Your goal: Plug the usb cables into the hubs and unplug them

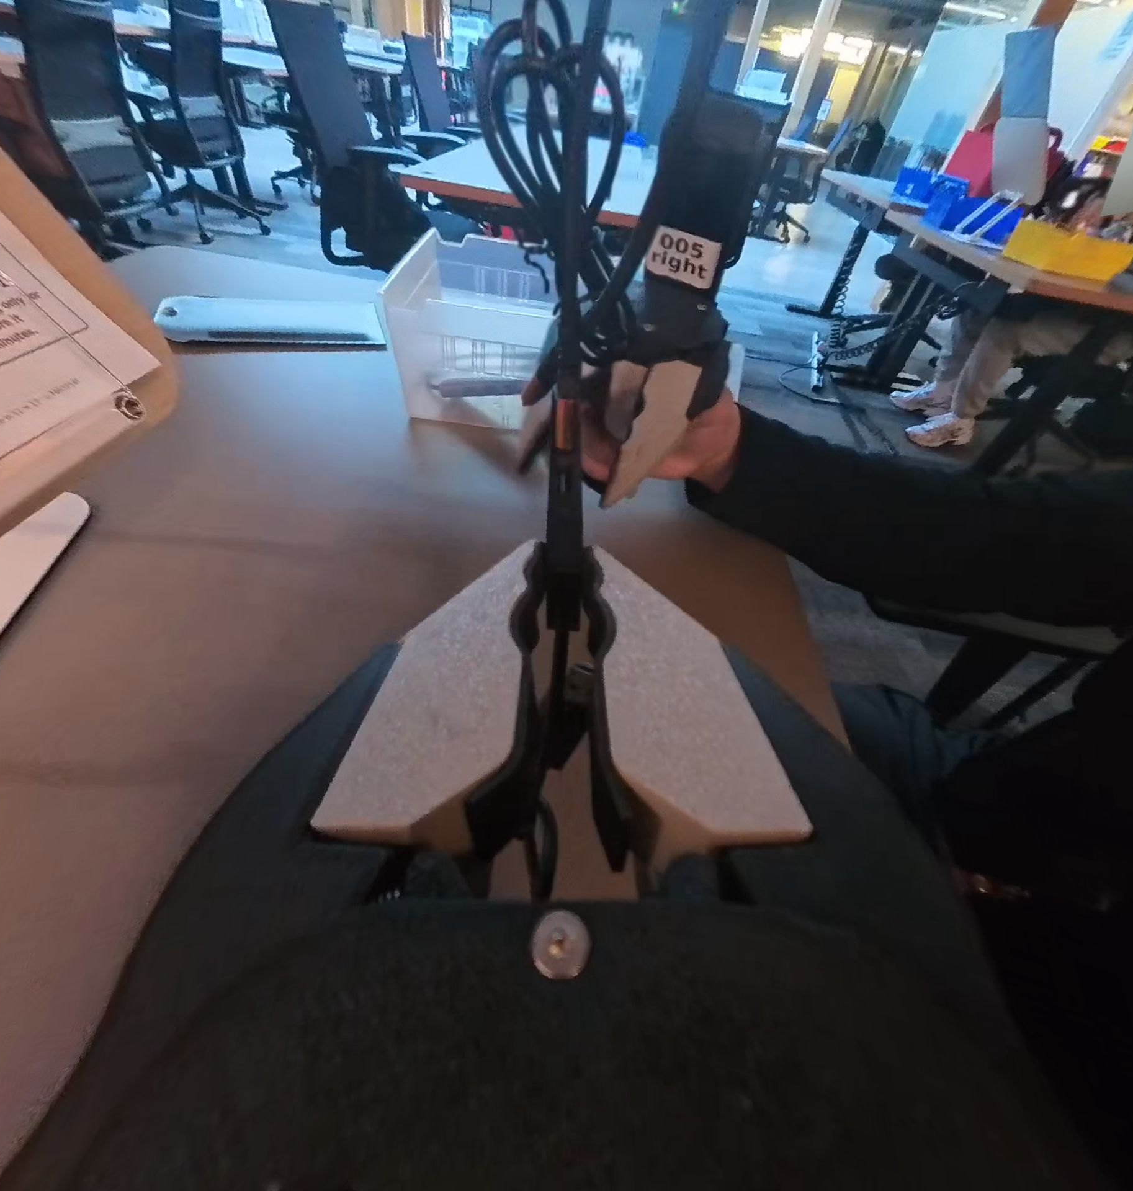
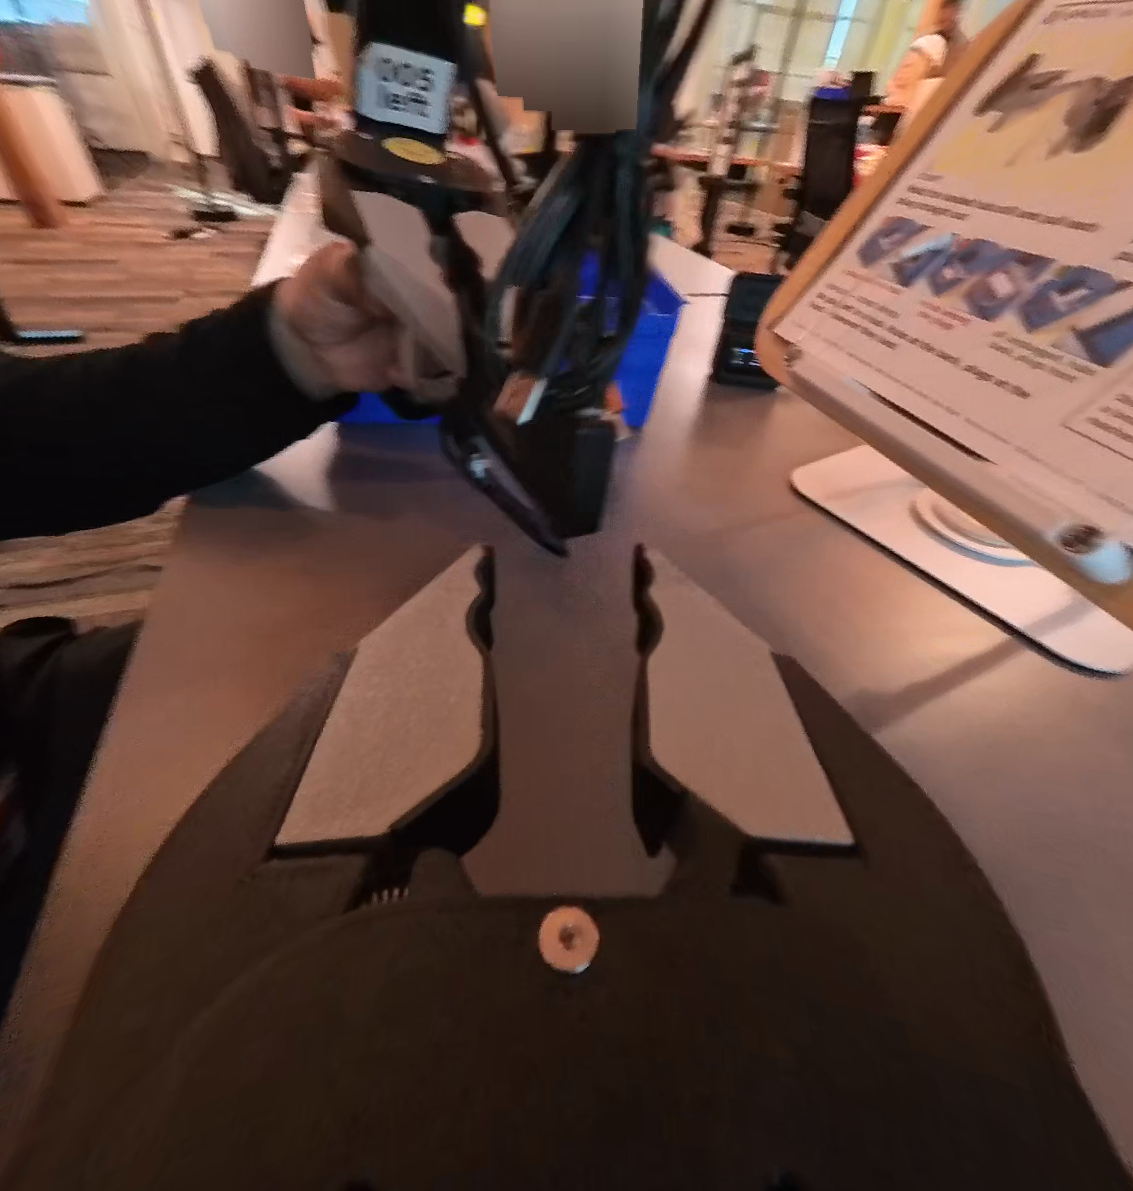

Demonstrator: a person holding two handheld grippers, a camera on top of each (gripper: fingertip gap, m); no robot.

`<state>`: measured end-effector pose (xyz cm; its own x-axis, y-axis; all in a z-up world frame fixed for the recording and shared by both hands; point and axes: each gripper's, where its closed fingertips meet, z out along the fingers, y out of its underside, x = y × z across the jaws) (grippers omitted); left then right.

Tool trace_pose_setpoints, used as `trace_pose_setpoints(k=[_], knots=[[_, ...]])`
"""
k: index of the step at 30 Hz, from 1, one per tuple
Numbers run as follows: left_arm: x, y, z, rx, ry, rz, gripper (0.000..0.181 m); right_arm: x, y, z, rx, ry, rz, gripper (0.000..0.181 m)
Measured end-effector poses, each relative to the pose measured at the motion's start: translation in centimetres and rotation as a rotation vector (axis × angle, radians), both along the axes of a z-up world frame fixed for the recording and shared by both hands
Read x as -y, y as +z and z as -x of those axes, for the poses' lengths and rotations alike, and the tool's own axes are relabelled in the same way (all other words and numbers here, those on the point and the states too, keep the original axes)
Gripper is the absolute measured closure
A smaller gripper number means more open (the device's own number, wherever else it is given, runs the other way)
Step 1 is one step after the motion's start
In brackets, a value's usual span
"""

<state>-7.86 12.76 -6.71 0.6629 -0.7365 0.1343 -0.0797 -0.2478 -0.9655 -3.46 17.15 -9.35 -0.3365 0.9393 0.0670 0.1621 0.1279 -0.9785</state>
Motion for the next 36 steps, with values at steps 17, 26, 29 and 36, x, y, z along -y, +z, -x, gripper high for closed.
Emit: trace_pose_setpoints(k=[17,26,29,36], knots=[[0.3,-5.4,-4.7,-0.357,-0.13,0.041,0.16,4.9,-1.8,-1.1,0.106,0.163,0.049,0.174],[0.0,-6.7,-8.4,-0.394,-0.31,0.124,0.172,4.6,-2.5,-2.9,0.104,0.081,0.113,0.174],[-0.5,-6.4,-8.8,-0.348,-0.345,0.173,0.172,3.3,-1.9,-4.0,0.121,0.025,0.086,0.166],[-1.9,-6.8,-9.2,-0.345,-0.319,0.144,0.172,1.9,-1.2,-5.4,0.086,-0.016,0.059,0.173]])
